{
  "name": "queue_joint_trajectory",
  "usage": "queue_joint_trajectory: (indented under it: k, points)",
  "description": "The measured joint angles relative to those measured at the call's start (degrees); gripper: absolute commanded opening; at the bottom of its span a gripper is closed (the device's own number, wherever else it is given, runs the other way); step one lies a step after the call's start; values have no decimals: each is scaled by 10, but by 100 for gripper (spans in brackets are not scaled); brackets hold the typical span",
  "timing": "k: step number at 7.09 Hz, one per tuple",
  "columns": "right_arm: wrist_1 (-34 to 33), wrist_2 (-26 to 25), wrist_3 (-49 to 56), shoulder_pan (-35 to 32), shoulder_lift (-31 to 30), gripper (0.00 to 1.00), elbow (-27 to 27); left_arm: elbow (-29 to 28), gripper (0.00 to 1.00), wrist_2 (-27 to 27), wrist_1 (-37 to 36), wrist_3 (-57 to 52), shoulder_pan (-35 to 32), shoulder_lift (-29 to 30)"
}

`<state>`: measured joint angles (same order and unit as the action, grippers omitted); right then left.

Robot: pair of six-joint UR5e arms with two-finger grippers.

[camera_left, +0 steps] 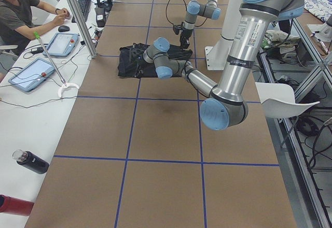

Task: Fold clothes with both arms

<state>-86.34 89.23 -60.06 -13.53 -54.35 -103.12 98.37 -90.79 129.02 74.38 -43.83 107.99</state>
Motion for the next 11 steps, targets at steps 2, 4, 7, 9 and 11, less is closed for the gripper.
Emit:
queue_joint_trajectory:
  k: [2,4,7,9,11]
  points:
    - [-19,-29,28,17,12,45,18,-3,100,0,0,1,0,-1]
    - [-27,-48,31,21,37,40,51,-4,100,0,0,2,1,-1]
    - [-49,-62,29,23,46,0,57,-5,100,0,-1,2,1,-1]
    - [-62,-67,23,24,46,0,54,-4,100,0,0,2,1,-2]
    - [-73,-66,21,22,29,0,27,1,100,0,-1,2,1,-2]
